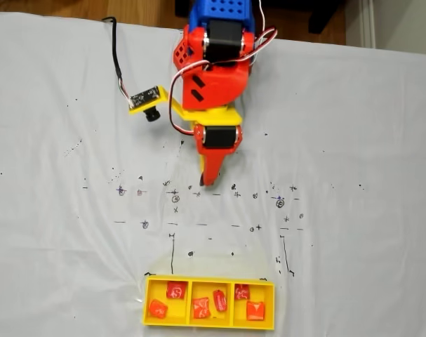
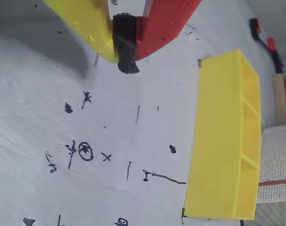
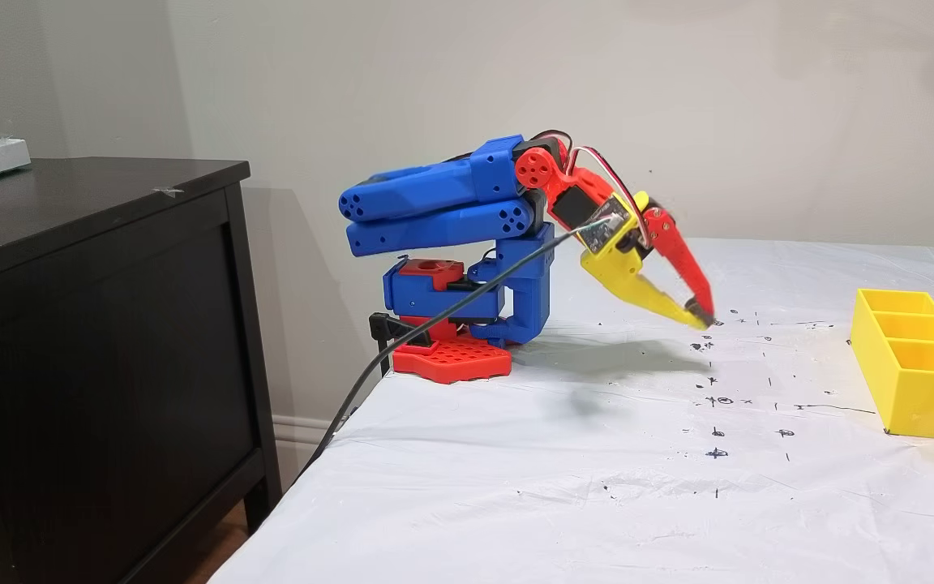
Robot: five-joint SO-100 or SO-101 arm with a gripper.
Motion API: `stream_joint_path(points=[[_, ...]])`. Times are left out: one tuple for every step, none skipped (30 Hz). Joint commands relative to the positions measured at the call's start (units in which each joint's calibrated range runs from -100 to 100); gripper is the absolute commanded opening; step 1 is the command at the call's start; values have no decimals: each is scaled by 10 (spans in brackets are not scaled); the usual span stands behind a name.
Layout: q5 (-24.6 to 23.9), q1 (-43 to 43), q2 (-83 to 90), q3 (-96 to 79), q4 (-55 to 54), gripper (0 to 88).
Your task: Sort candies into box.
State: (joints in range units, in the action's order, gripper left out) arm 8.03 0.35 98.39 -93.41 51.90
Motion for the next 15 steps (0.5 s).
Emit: stream_joint_path(points=[[-2,1,7,-37,-5,1],[-4,4,7,-44,-4,1],[-7,7,7,-49,-2,1],[-9,10,7,-53,0,1],[-12,16,7,-53,1,1],[-14,18,7,-53,0,1],[-17,20,7,-53,0,1],[-21,23,7,-53,-3,1],[-26,23,7,-53,-6,1],[-27,23,7,-54,-6,1],[-33,22,7,-54,-8,1],[-38,22,7,-55,-10,1],[-45,22,7,-56,-13,1],[-56,20,7,-57,-16,1],[-56,17,7,-57,-16,1]])
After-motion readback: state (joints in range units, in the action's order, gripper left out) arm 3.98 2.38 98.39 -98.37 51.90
